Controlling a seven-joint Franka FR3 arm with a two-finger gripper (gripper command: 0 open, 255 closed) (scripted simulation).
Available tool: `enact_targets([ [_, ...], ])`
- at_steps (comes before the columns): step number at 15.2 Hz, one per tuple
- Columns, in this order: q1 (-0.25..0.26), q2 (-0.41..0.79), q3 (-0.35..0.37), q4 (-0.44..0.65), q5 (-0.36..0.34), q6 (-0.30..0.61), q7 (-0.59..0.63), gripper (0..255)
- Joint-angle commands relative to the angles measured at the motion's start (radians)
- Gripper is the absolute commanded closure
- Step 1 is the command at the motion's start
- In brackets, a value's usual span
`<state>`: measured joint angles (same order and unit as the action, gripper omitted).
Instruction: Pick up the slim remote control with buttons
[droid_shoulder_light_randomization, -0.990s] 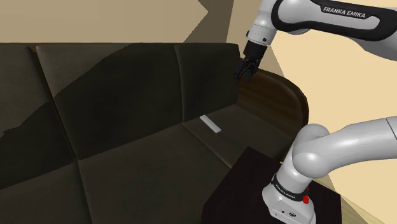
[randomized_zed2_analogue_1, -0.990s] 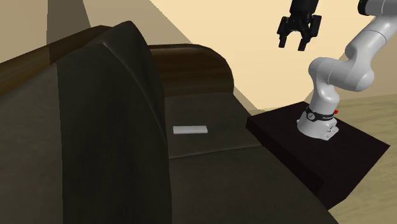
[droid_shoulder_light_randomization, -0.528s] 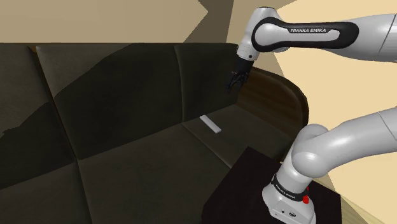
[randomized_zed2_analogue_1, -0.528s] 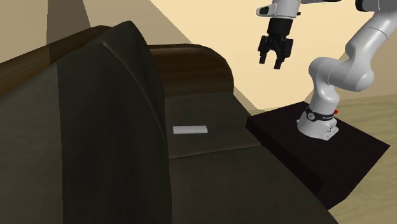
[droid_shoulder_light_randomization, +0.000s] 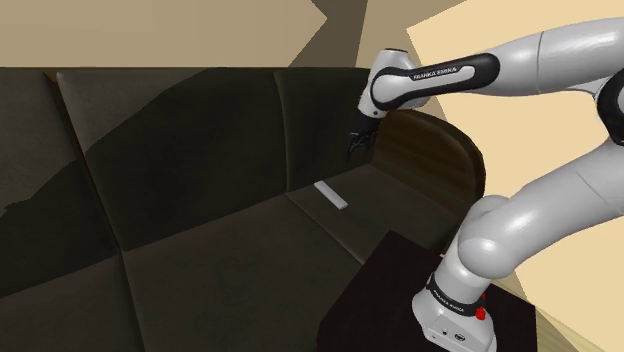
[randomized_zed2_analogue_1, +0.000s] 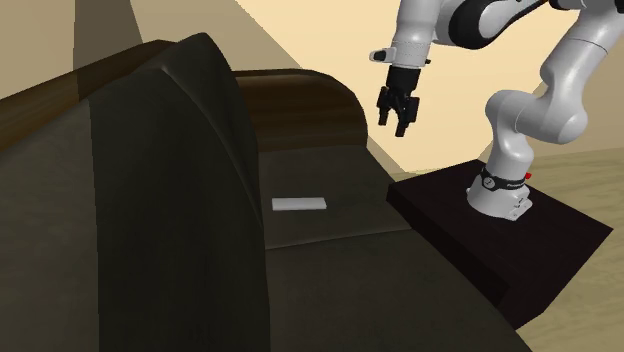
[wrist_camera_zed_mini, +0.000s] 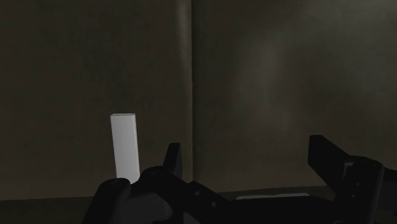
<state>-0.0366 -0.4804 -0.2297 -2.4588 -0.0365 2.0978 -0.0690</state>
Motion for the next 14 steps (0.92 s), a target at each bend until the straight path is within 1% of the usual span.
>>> enact_targets([
  [1, -0.002, 0.068, -0.024, 0.006, 0.001, 0.064, -0.025, 0],
  [5, -0.002, 0.207, -0.067, 0.028, 0.021, 0.178, -0.077, 0],
  [8, 0.0, 0.32, -0.097, 0.059, 0.054, 0.255, -0.124, 0],
  [11, -0.001, 0.437, -0.12, 0.103, 0.104, 0.322, -0.181, 0],
  [14, -0.011, 0.558, -0.131, 0.158, 0.168, 0.377, -0.244, 0],
])
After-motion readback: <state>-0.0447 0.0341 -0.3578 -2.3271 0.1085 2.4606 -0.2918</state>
